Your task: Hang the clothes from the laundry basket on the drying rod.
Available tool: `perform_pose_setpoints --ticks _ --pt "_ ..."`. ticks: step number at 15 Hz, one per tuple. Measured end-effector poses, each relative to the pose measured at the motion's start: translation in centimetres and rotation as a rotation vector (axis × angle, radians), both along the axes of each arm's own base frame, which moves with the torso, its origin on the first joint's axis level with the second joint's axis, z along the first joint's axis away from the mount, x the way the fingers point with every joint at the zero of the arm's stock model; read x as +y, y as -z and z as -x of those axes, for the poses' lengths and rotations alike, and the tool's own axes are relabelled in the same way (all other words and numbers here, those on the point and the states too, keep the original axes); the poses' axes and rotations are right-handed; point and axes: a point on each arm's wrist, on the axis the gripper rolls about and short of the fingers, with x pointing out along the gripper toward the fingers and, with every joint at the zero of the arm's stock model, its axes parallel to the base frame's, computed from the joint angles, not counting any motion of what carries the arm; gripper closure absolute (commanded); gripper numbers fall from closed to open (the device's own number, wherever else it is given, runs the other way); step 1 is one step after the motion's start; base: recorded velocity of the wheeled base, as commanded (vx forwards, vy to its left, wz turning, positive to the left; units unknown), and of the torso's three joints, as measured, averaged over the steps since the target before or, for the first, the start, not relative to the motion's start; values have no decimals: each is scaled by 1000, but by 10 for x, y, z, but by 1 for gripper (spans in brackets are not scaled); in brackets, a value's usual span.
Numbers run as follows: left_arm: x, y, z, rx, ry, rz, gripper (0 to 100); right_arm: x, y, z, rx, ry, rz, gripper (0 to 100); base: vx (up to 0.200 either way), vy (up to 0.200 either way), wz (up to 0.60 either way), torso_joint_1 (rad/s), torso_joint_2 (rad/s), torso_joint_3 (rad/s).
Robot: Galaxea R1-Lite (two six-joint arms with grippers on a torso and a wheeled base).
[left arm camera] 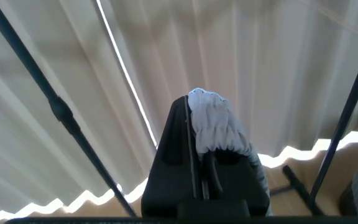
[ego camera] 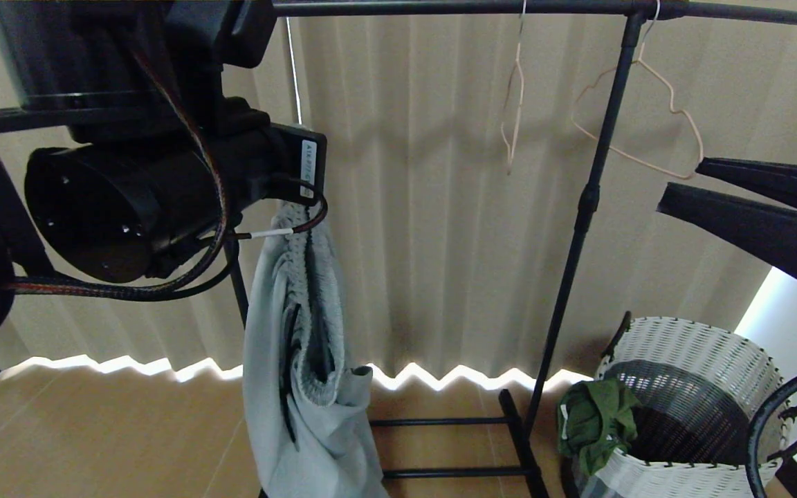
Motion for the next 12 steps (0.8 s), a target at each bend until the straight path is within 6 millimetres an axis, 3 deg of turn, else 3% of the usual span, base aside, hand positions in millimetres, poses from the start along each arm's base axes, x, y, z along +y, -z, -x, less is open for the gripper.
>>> perform_pose_setpoints --ticks 3,7,10,12 --pt "6 5 7 16 9 -16 100 -18 10 -8 4 119 104 0 0 0 0 0 0 0" --pt "29 23 31 68 72 -71 100 -50 35 -11 89 346 334 0 0 0 0 0 0 0" --pt "46 29 43 81 90 -80 100 -57 36 -11 98 465 351 0 0 0 0 0 0 0" --pt "66 48 54 130 83 -104 100 -58 34 -11 78 494 349 0 0 0 0 0 0 0"
